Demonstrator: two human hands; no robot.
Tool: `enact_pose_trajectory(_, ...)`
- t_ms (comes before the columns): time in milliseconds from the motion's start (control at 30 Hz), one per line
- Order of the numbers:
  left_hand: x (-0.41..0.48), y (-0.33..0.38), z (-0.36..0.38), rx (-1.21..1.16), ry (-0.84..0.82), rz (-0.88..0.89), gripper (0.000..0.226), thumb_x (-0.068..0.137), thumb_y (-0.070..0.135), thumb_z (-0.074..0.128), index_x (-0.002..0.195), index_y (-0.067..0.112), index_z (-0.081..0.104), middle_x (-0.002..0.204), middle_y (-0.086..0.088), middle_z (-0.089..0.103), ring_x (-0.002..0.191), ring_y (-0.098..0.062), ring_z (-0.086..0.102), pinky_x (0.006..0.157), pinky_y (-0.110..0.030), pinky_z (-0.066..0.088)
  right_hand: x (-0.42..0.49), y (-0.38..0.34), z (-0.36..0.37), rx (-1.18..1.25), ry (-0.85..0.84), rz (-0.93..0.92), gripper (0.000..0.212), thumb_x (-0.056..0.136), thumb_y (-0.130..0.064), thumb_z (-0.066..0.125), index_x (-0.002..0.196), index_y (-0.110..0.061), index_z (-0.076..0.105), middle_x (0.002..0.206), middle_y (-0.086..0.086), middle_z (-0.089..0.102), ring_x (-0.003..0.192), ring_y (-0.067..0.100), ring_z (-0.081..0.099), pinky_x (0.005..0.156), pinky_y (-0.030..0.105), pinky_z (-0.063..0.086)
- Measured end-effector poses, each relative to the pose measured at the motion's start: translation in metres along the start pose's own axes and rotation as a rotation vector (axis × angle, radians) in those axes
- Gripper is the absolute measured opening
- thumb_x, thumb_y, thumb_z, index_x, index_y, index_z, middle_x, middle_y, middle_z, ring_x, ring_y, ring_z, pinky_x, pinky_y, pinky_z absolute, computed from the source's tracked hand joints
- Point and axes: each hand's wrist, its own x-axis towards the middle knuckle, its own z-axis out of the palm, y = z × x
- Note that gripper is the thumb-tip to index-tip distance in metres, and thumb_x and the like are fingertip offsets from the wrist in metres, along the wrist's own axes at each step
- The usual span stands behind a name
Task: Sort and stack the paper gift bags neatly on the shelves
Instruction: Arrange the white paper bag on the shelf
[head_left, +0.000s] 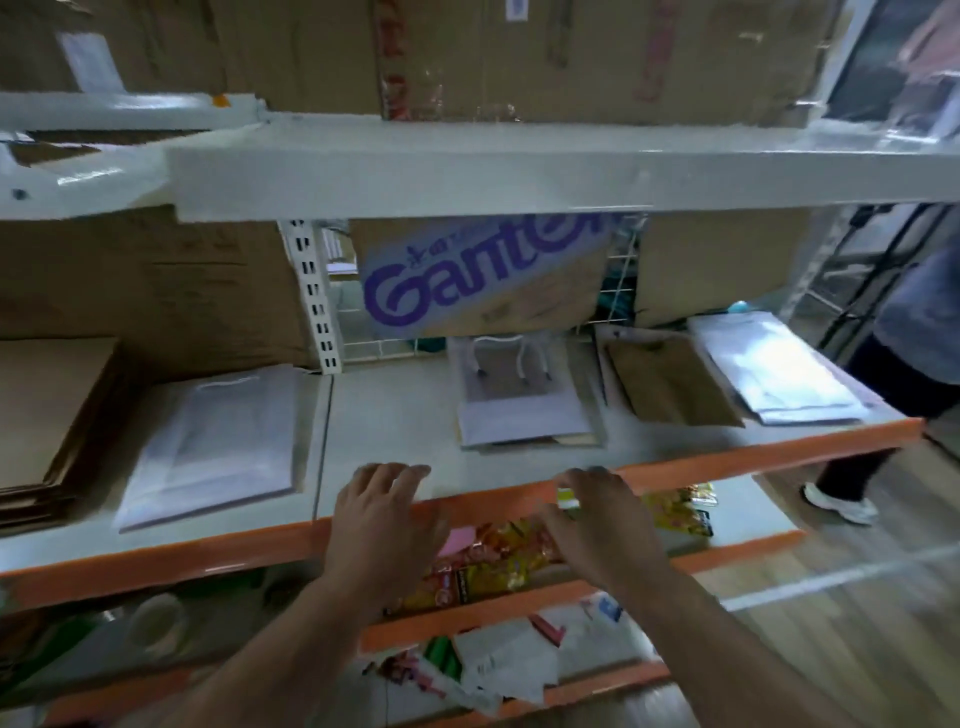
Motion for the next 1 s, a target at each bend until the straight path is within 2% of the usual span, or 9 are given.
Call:
enact_pose_trajectory(67,-0.001,0.041,0.01,-0.068,-0.01,0.007,0.062,0.09,0.063,0.044,0.143,0.032,0.049,0.145,0.008,0.05,0.136,-0.019,0.033,0.113,-0.039,0.031,-0.01,0.034,-0.018,-0.002,0.014,0.015,0.04,0.09,-0.044,0.059,0.124,-0.022,0.064,0.121,0.003,0.064,0.113,0.025,0.059,0.093,0.034,0.046)
enact_pose_trajectory(167,-0.001,0.102,0.022,-0.109,0.0,0.044,0.073,0.08,0.07,0.034,0.137,0.029,0.057,0.137,0.005,0.057,0.13,-0.023,0.042,0.109,-0.042,0.038,-0.024,0.081,-0.045,0.017,0.031,0.086,0.036,0.091,-0.045,0.058,0.12,-0.025,0.065,0.12,0.001,0.063,0.114,0.025,0.058,0.09,0.034,0.047)
enact_pose_trajectory(233,0.003,0.135,0.034,-0.151,0.007,0.086,0.064,0.079,0.064,0.044,0.124,0.024,0.066,0.122,0.0,0.066,0.116,-0.029,0.055,0.096,-0.044,0.049,-0.03,0.11,-0.058,0.044,0.074,0.11,0.032,0.091,-0.046,0.059,0.115,-0.026,0.067,0.117,-0.002,0.064,0.11,0.023,0.059,0.085,0.033,0.049)
enact_pose_trajectory(333,0.014,0.175,0.048,-0.16,0.03,0.155,0.042,0.078,0.048,0.065,0.109,0.02,0.072,0.104,-0.002,0.071,0.098,-0.03,0.063,0.081,-0.04,0.054,-0.033,0.15,-0.072,0.055,0.099,0.153,0.038,0.091,-0.048,0.059,0.122,-0.027,0.066,0.12,-0.005,0.063,0.11,0.02,0.059,0.082,0.03,0.047)
enact_pose_trajectory(500,0.047,0.227,0.063,-0.166,-0.005,0.246,0.055,0.083,0.056,0.05,0.119,0.019,0.069,0.112,-0.002,0.071,0.107,-0.026,0.061,0.091,-0.039,0.049,-0.016,0.196,-0.081,0.079,0.108,0.227,0.035,0.093,-0.048,0.058,0.124,-0.033,0.063,0.119,-0.006,0.061,0.112,0.02,0.056,0.082,0.032,0.047)
enact_pose_trajectory(633,0.093,0.261,0.087,-0.216,0.034,0.33,0.049,0.083,0.051,0.058,0.112,0.014,0.071,0.105,-0.005,0.071,0.099,-0.03,0.064,0.087,-0.04,0.052,0.015,0.227,-0.089,0.083,0.116,0.28,0.041,0.093,-0.049,0.056,0.13,-0.031,0.061,0.125,-0.006,0.061,0.116,0.019,0.056,0.089,0.034,0.05)
enact_pose_trajectory(833,0.157,0.318,0.103,-0.251,-0.038,0.391,0.051,0.09,0.052,0.054,0.135,0.027,0.056,0.132,0.004,0.057,0.123,-0.017,0.045,0.102,-0.036,0.039,0.072,0.283,-0.114,0.029,0.197,0.366,0.047,0.093,-0.054,0.057,0.132,-0.027,0.06,0.129,-0.005,0.06,0.111,0.017,0.061,0.087,0.033,0.052)
enact_pose_trajectory(933,0.181,0.343,0.115,-0.254,-0.063,0.403,0.057,0.086,0.06,0.043,0.131,0.029,0.058,0.128,0.007,0.058,0.123,-0.015,0.045,0.101,-0.035,0.04,0.099,0.311,-0.117,0.029,0.221,0.414,0.05,0.091,-0.055,0.058,0.131,-0.025,0.06,0.128,-0.006,0.062,0.114,0.016,0.061,0.09,0.033,0.053)
enact_pose_trajectory(1000,0.193,0.357,0.124,-0.264,-0.075,0.392,0.061,0.082,0.06,0.039,0.129,0.027,0.06,0.124,0.006,0.058,0.123,-0.017,0.046,0.101,-0.036,0.04,0.114,0.328,-0.117,0.025,0.242,0.433,0.053,0.087,-0.058,0.061,0.127,-0.023,0.061,0.119,-0.002,0.066,0.107,0.017,0.064,0.082,0.038,0.058)
